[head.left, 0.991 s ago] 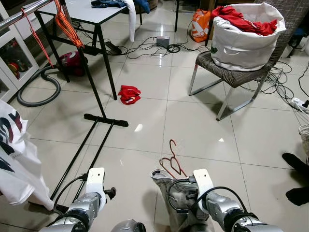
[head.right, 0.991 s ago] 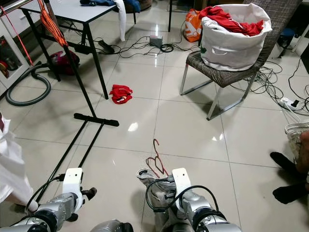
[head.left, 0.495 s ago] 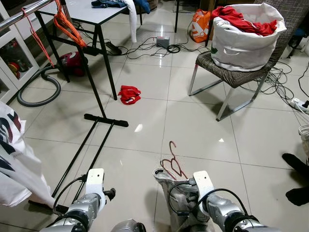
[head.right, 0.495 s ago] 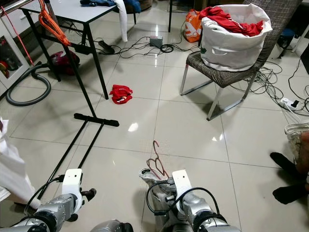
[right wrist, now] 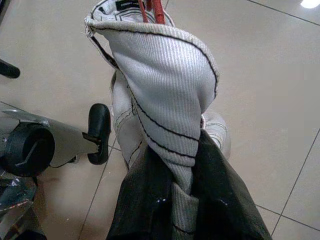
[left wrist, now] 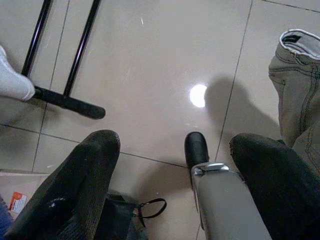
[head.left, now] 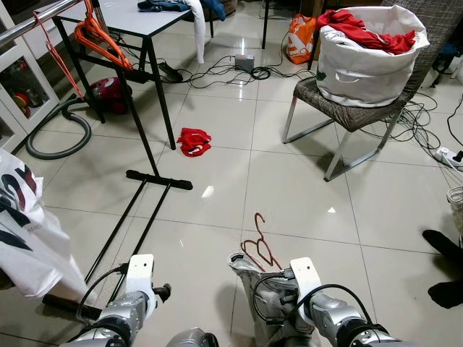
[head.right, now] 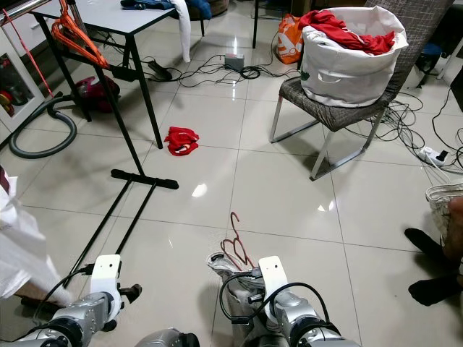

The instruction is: Hang hanger

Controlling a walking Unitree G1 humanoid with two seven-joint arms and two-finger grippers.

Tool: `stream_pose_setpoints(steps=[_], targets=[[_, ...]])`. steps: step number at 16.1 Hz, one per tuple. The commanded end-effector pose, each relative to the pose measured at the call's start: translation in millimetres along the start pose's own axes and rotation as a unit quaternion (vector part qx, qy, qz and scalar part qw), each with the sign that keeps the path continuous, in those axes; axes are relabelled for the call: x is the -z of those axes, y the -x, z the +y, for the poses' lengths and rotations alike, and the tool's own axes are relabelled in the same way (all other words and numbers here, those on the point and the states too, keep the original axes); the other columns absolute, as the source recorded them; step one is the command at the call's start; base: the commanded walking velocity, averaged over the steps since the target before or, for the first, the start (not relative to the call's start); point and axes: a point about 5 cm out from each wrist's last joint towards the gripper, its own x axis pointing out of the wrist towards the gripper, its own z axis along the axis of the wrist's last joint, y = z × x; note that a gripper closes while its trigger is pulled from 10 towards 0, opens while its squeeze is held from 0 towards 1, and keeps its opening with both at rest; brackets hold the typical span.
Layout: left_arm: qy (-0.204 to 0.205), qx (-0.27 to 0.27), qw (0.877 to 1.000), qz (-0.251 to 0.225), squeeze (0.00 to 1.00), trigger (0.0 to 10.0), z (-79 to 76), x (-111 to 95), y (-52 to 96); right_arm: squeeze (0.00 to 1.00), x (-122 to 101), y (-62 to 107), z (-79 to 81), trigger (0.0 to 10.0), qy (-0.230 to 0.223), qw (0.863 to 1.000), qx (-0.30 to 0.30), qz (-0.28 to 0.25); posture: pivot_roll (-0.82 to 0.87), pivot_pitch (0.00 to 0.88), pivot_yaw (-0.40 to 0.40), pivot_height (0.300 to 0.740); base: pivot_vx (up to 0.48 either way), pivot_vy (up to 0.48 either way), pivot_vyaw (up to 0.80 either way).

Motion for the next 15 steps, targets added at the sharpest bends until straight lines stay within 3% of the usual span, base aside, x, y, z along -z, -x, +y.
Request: stream_pose_setpoints(steps=[1, 15], targets=[[0.002, -0.007, 1.0, -0.002, 0.0, 10.0, 6.2, 0.5, 0.8, 0.0, 3.3, -0.1, 0.6, 10.0, -0.003, 1.0, 0.002, 0.005, -0.01, 0.0, 0.027, 0.74, 0.0, 0.0, 0.0], [-0.001, -0.008, 1.0, -0.002, 0.0, 10.0, 9.6, 3.6, 1.4, 0.0, 7.5, -0.1, 1.8, 10.0, -0.004, 1.0, 0.002, 0.01, 0.0, 0.0, 0.023, 0.74, 0.0, 0.0, 0.0]])
